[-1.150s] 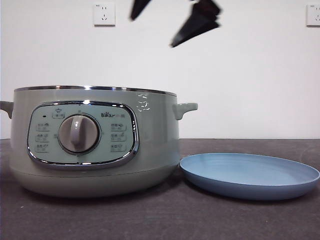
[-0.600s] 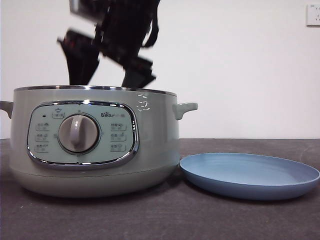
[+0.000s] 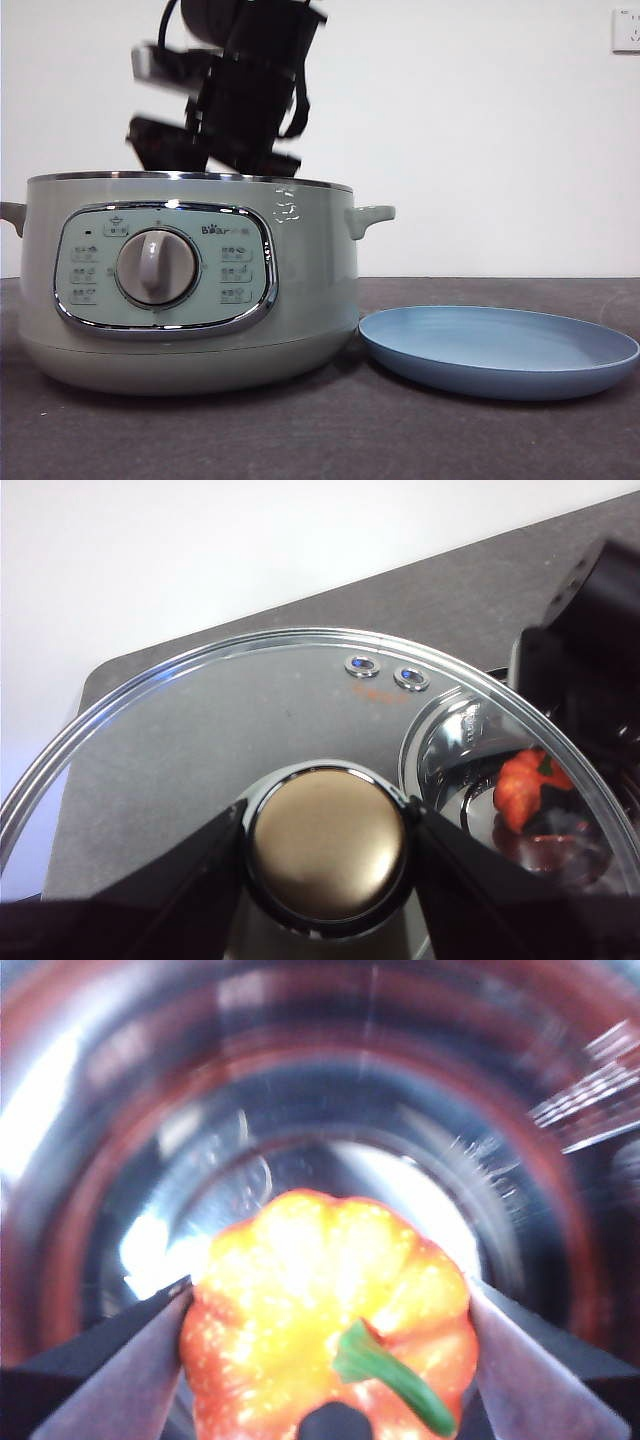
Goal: Take the pumpkin out from the steamer,put the pumpkin in the blue plate,close the lid
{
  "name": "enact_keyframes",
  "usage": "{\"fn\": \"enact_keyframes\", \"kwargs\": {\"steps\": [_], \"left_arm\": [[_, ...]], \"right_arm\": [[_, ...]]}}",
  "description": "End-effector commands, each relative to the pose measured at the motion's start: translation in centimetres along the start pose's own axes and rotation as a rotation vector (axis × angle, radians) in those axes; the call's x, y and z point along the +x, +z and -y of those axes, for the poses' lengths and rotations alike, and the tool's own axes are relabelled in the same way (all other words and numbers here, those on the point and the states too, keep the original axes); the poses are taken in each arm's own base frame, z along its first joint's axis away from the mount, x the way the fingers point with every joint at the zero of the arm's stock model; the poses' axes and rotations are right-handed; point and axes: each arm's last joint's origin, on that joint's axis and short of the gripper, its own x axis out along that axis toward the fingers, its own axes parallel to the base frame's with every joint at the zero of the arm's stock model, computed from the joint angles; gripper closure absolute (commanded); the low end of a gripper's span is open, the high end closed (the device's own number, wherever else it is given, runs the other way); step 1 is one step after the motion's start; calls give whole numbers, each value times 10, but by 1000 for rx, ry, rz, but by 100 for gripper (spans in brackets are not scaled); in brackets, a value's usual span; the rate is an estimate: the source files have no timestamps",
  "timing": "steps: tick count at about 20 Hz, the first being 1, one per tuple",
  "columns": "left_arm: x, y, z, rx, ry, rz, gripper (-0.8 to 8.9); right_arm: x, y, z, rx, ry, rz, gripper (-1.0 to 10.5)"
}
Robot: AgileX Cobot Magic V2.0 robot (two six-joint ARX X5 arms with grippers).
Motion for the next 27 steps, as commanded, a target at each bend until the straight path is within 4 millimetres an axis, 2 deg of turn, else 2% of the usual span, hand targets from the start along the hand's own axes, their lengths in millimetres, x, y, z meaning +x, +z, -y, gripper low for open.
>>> {"fn": "enact_keyframes", "kwargs": {"steps": [1,3,5,6,8,10,14,16,23,27], "left_arm": [[-4,8,-2,-39,7,78,821],[3,13,0,-41,7,85,821],[11,18,4,-40,-21,91,821],[13,20,6,-40,-47,96,821],[21,24,10,-35,-72,95,821],[27,27,12,-34,-74,91,821],[37,31,18,-27,-136,83,821],[42,33,20,-22,-144,80,821],[50,36,23,-22,-150,82,821],[51,37,23,-22,-150,81,821]], "right_arm": [[-51,4,0,5,-24,81,949],[-102,-5,7,31,-48,106,949],[-145,-25,21,136,-69,73,949],[-158,-37,28,201,-77,35,950],[-172,-57,44,332,-105,-40,958],[-172,-71,50,399,-186,-111,958],[-154,-97,50,474,-307,-144,958],[-137,-111,47,479,-314,-106,958],[-57,-169,45,504,-328,-61,958],[-39,-196,48,539,-307,-105,943]]}}
